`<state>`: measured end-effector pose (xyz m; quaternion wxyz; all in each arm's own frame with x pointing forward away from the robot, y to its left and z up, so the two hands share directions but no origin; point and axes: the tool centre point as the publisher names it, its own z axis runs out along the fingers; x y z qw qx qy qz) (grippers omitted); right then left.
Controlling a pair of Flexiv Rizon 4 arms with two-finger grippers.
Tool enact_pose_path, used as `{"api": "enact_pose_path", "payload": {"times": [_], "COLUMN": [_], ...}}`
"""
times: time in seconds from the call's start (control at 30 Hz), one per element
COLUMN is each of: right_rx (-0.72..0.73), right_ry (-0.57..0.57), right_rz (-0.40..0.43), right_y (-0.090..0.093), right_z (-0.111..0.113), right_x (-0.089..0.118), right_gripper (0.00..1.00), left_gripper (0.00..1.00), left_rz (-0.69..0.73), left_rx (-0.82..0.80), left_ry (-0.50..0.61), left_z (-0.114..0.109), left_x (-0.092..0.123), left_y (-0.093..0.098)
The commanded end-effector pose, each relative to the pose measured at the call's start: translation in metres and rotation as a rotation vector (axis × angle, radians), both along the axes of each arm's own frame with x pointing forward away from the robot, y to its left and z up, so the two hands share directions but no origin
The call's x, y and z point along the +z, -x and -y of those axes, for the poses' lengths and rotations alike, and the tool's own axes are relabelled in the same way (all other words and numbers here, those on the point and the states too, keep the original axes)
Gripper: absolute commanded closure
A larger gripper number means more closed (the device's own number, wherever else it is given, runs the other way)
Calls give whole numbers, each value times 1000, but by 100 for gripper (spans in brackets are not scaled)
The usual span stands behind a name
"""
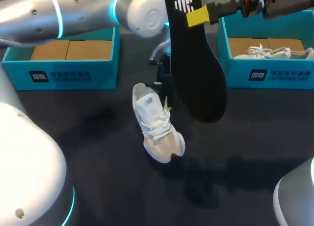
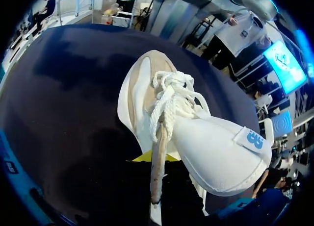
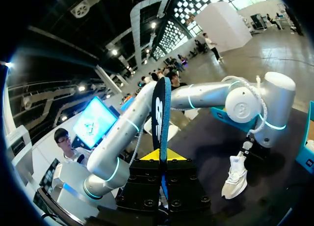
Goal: Take the shoe out of the shoebox, open the shoe tongue, remove and reinsert the insole, then place the shoe into the shoebox
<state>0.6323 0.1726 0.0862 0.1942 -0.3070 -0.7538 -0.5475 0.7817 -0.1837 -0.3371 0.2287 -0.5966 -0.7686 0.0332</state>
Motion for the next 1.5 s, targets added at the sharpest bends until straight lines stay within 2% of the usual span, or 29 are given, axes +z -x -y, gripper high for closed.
{"api": "enact_pose_path", "payload": {"times": [0.03,0.27,0.67,1.03,1.2,1.5], "right_rx": [0,0,0,0,0,0], "right_ry": [1,1,1,1,1,1], "right_rz": [-2,-2,-2,-2,-2,-2], "right_y": [-1,-1,-1,-1,-1,-1], "right_z": [-2,-2,-2,-2,-2,-2], "right_x": [0,0,0,0,0,0], "right_gripper": [100,100,100,100,100,100], "left_gripper": [100,100,100,100,100,100], "left_rz": [19,44,47,73,85,73], "left_rx": [-555,-604,-573,-468,-406,-369], "left_ry": [-333,-352,-382,-384,-348,-358], "left_z": [9,14,24,31,36,41], "left_x": [2,0,-13,-23,-25,-37], "left_y": [-2,-3,-6,-8,-6,-2]}}
